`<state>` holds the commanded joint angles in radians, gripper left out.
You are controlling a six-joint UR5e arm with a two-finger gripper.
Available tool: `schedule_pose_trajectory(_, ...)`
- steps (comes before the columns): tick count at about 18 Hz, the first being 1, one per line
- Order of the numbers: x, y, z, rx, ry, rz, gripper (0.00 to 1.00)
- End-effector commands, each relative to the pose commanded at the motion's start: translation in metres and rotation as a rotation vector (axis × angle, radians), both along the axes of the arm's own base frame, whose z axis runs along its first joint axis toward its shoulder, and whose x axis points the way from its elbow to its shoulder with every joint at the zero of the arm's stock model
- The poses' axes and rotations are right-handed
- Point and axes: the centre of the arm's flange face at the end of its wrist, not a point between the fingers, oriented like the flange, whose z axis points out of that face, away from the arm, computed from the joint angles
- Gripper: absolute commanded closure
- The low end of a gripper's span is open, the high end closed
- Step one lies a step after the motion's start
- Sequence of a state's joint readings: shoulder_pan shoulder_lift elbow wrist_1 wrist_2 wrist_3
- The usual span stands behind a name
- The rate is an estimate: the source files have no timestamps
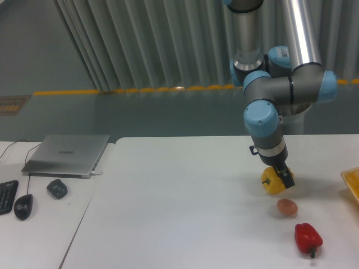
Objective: Place the yellow pepper in a basket
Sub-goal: 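Lift the yellow pepper up off the table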
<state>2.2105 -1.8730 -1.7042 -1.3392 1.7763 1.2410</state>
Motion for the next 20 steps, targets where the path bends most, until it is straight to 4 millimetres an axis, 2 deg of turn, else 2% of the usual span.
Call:
schedule_pose_trajectory(9, 0.010, 0.006, -0.012, -0.045, 0.027, -0.032, 0.00)
schedule_pose_trajectory(11, 0.015, 0.009, -0.011, -0.042, 0.034, -0.025, 0.07)
schedule_pose_trajectory(14, 0.013, 0.010, -0.008, -0.038, 0.038, -0.025, 0.34)
schedule_pose_trajectory(17, 0.011, 0.012, 0.001, -0.030, 0.043, -0.026, 0.51)
schedule_pose_trajectory(19, 0.011, 0.013, 0.004, -0.034, 0.039, -0.029, 0.60)
schedule_pose_trajectory(20, 0.010, 0.014, 0.009, -0.034, 0.038, -0.032, 0.60)
